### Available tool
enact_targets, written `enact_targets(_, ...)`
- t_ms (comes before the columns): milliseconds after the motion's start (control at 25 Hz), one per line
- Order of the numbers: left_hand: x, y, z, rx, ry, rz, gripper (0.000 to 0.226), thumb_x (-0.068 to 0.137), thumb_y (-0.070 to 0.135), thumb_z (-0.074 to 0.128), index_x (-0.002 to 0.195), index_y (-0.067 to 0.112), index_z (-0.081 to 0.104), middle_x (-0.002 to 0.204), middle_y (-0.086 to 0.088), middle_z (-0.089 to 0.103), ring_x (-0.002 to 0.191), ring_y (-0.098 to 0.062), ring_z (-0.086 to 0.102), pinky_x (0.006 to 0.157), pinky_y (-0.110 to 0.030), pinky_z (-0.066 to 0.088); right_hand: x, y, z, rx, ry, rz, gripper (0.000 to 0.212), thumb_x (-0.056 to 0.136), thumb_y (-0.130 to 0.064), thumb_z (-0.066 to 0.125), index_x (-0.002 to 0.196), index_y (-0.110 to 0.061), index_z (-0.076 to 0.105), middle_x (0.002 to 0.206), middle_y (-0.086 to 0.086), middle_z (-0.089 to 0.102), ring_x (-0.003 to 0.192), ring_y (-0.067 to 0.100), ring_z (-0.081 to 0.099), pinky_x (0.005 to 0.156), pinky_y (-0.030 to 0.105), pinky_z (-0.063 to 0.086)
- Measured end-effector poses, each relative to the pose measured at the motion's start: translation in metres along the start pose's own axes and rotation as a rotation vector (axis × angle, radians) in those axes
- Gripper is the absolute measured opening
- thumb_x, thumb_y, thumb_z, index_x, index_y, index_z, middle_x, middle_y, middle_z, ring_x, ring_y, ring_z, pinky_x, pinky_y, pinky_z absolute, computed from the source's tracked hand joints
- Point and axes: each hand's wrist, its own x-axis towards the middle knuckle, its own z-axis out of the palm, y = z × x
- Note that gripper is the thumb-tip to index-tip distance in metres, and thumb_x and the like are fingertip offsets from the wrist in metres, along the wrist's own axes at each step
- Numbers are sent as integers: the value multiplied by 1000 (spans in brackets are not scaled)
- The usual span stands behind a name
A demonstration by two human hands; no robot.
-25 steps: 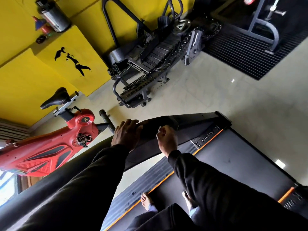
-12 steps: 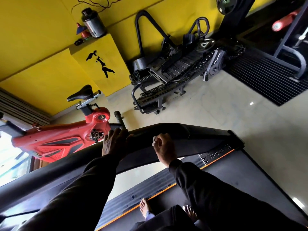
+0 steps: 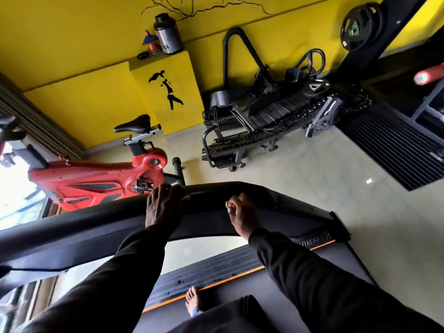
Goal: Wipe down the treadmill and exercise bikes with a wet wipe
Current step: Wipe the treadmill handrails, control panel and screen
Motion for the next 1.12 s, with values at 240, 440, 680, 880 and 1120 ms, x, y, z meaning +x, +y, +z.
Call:
enact_targets(240, -20, -8, 6, 46, 184, -44, 36, 87, 39, 68, 117, 21, 61, 113, -9, 49, 108, -33, 44, 98, -46, 33, 11, -30, -13, -38, -167, -233, 20, 76, 4, 62, 81, -15, 60, 84, 4, 55, 74, 20, 55, 69, 26, 46)
enact_targets(440, -49, -21, 0, -38, 297, -192, 39, 84, 28, 70, 120, 17, 62, 123, -12, 52, 118, -37, 44, 105, -50, 34, 16, -31, -10, -49, -217, -324, 18, 80, 0, 70, 84, -17, 65, 84, 2, 56, 77, 21, 56, 72, 31, 50)
enact_targets(680, -72, -43, -7, -86, 348, -321, 46, 79, 22, 71, 122, 12, 61, 129, -15, 50, 124, -41, 44, 106, -55, 35, 23, -31, -14, -191, -386, -651, 34, 71, 3, 73, 94, -22, 70, 88, -3, 55, 81, 19, 54, 71, 33, 54)
enact_targets(880, -80, -56, -9, -131, 380, -335, 55, 73, 15, 74, 126, 13, 59, 134, -15, 48, 129, -39, 40, 109, -56, 33, 32, -88, 4, -233, -418, -688, 31, 71, 0, 67, 92, -22, 71, 89, -4, 57, 84, 16, 51, 74, 27, 48)
enact_targets(1120, -96, -65, -18, -240, 385, -312, 57, 76, 14, 76, 131, 12, 59, 142, -12, 47, 138, -35, 31, 114, -53, 29, 39, -81, -14, -396, -519, -836, 37, 59, 2, 78, 86, -23, 72, 83, 0, 56, 74, 21, 58, 63, 28, 53)
